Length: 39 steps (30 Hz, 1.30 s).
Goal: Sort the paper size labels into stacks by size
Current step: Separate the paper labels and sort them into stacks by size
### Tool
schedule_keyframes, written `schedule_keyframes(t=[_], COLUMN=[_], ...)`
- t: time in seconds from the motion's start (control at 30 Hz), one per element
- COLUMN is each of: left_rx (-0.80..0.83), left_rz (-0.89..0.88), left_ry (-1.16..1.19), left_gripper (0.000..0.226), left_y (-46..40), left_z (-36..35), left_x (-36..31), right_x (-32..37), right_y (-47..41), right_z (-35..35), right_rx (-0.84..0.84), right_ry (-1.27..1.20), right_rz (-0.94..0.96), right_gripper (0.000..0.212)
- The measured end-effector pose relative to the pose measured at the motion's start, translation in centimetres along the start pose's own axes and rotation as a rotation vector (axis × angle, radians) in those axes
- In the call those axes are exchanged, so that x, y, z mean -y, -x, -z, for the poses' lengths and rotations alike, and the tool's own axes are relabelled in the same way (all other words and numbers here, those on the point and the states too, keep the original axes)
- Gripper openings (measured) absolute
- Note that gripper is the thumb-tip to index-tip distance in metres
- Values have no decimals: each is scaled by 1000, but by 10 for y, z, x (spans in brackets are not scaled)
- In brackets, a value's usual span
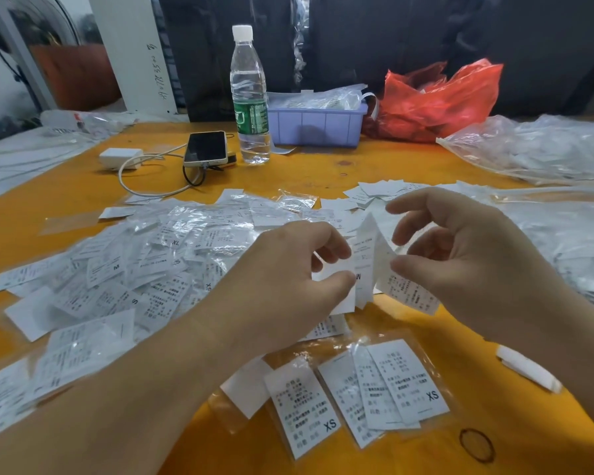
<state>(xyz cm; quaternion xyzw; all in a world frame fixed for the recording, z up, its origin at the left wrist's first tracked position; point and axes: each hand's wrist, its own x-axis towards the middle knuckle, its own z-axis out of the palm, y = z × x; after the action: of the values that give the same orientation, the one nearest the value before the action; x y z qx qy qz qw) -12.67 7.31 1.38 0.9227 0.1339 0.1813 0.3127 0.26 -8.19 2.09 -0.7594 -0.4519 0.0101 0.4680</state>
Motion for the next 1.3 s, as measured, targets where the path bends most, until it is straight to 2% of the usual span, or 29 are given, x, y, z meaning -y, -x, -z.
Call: schedule_keyframes(t=[0.37,0.57,0.67,0.8,0.93,1.03,1.13,1.2,1.3], left_rx=[62,145,106,5,-109,-146,-146,-131,-74], left_rz=[39,24,16,-1,-42,-62,-56,-43,0], left_ry=[-8,-181,-231,-263,-131,216,437,502,563], left_gripper=[24,50,45,19,12,12,11,8,3], left_y=[1,1,1,2,0,-1,-1,-2,-2], left_z=[-4,-7,-9,-12,-9,0,5,5,3], left_x=[-1,1,0,0,-2,-7,-9,-8,-7], right_x=[-4,-4,-3,-4,-2,1,2,2,1], right_y=[-3,-2,-1,-2,-1,0,2,3,3], right_z=[1,-3,-3,-3,-2,-2,-5,-7,-7], right_rx=[-71,-44,-38,-53,-65,-39,76,132,218], right_ry=[-157,-200,-194,-109,28,14,-81,-137,-269], right_rz=[15,43,20,-15,20,73,65,51,15], right_gripper=[48,46,46,42,30,11,18,23,19])
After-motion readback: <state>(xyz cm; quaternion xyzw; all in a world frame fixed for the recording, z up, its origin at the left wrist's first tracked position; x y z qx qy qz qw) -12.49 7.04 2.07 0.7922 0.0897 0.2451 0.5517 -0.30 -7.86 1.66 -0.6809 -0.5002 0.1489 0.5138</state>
